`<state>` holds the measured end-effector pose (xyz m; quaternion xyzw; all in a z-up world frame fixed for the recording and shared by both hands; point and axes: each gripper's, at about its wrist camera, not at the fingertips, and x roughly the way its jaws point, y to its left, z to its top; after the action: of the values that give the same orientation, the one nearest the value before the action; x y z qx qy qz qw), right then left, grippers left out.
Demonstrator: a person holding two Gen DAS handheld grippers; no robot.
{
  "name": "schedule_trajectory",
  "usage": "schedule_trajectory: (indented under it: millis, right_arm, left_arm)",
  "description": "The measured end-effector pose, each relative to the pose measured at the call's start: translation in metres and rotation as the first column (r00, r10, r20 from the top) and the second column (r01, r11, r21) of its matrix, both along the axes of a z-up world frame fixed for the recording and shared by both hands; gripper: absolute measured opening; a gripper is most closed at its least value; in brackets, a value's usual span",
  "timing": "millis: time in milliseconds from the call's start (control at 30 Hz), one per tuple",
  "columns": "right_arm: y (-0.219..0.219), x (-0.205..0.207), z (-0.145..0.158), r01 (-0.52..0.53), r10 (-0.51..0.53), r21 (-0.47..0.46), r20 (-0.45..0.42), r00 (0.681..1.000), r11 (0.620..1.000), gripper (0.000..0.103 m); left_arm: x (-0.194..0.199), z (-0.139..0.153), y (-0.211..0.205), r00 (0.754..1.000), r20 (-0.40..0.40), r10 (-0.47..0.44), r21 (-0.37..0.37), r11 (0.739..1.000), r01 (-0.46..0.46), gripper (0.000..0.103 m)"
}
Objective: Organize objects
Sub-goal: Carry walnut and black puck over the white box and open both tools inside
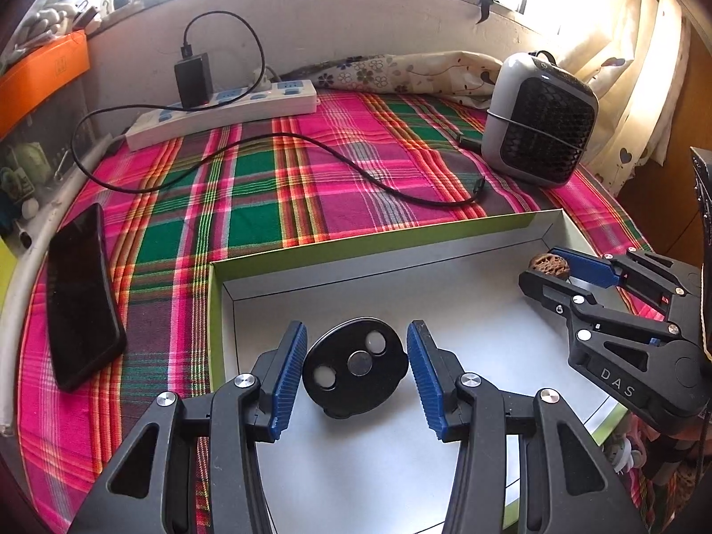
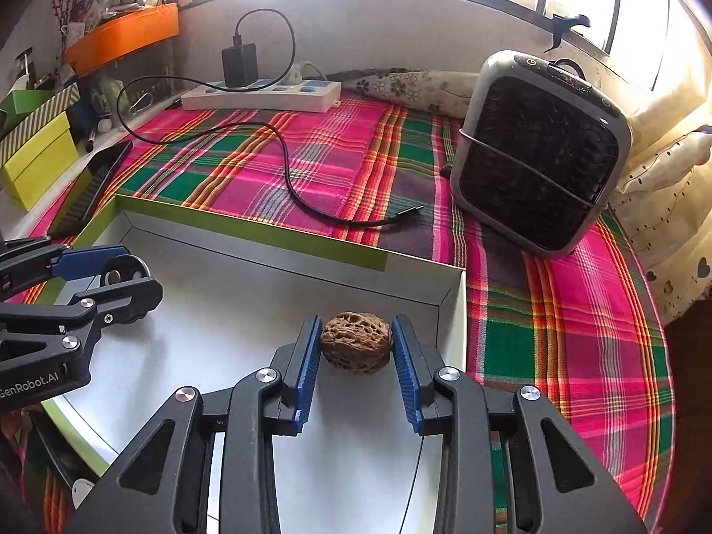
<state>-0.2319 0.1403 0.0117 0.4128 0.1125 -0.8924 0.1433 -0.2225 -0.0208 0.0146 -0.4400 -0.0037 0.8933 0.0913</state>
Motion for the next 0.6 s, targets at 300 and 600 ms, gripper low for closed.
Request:
schedule_trajectory:
  millis: [300, 600]
  right_arm:
    - [-0.0011, 0.0001, 0.001, -0.012, 0.012, -0.005, -0.002, 1.0, 1.0, 0.047]
    - [0.0019, 0.003, 0.0026, 0.004, -0.005, -0.028, -0.005, 1.0, 1.0, 0.053]
  left_arm:
    - [-0.0003, 0.0002, -0.002, 1.0, 0.003, 0.006, 0.017, 1.0, -0.006, 0.045]
    - [0.0018, 0.0017, -0.0052, 1.0, 0.006, 0.007, 0.038, 0.999, -0.007, 0.046]
